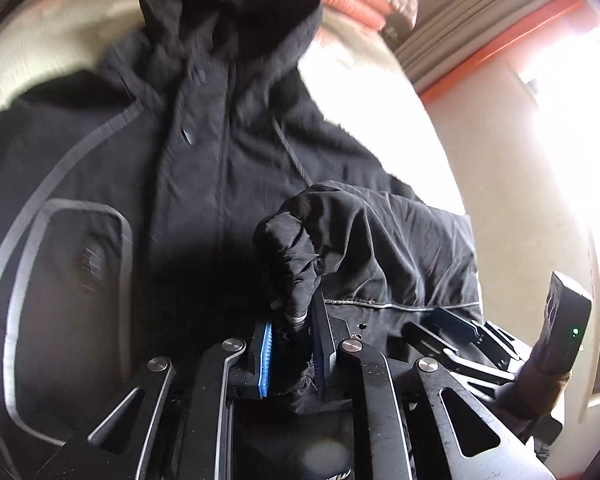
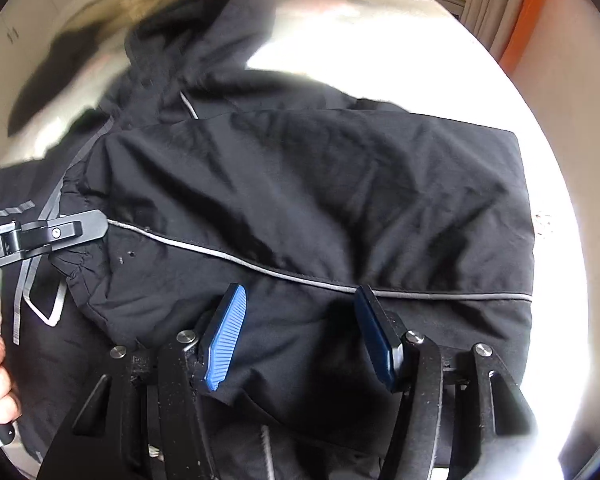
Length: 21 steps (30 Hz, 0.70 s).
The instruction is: Fold large clothes
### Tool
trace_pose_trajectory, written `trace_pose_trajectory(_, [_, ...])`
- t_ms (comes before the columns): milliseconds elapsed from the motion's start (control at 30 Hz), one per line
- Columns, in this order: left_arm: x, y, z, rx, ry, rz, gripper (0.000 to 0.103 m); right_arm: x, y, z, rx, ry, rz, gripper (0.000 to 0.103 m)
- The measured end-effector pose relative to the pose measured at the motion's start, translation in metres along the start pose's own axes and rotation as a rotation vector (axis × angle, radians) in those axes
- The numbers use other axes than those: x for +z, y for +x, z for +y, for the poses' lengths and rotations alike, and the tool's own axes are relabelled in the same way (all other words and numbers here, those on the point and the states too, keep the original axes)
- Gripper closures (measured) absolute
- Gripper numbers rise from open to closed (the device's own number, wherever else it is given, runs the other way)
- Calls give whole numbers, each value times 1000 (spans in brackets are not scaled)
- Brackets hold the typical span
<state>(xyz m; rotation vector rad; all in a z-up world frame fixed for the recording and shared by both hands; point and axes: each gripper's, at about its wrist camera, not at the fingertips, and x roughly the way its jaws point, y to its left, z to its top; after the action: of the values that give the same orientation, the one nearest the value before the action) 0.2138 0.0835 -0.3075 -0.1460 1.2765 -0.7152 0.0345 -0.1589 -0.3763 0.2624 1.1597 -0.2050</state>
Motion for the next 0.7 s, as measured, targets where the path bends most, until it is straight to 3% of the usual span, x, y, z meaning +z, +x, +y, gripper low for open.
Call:
trace_pose_trajectory(167, [16,-60,32,63,-28,-109,87,11,-47,0,63,46,-74,41])
trace_pose_trajectory(267, [20,-89,66,139,-51,-149,87,17,-54,4,88,69,-88,41])
trace_pose_trajectory(533, [14,-106,142,305,-132,-164,87,35,-16,41,84,44,-51,45])
trace_pose_trajectory(633, [9,-89,168,362,-164,-123,77,41,18,60,60,17,-3,51])
trace_pose_trajectory(700, [6,-68,188,400,-184,-71,71,42,48,72,-6,-14,61,57])
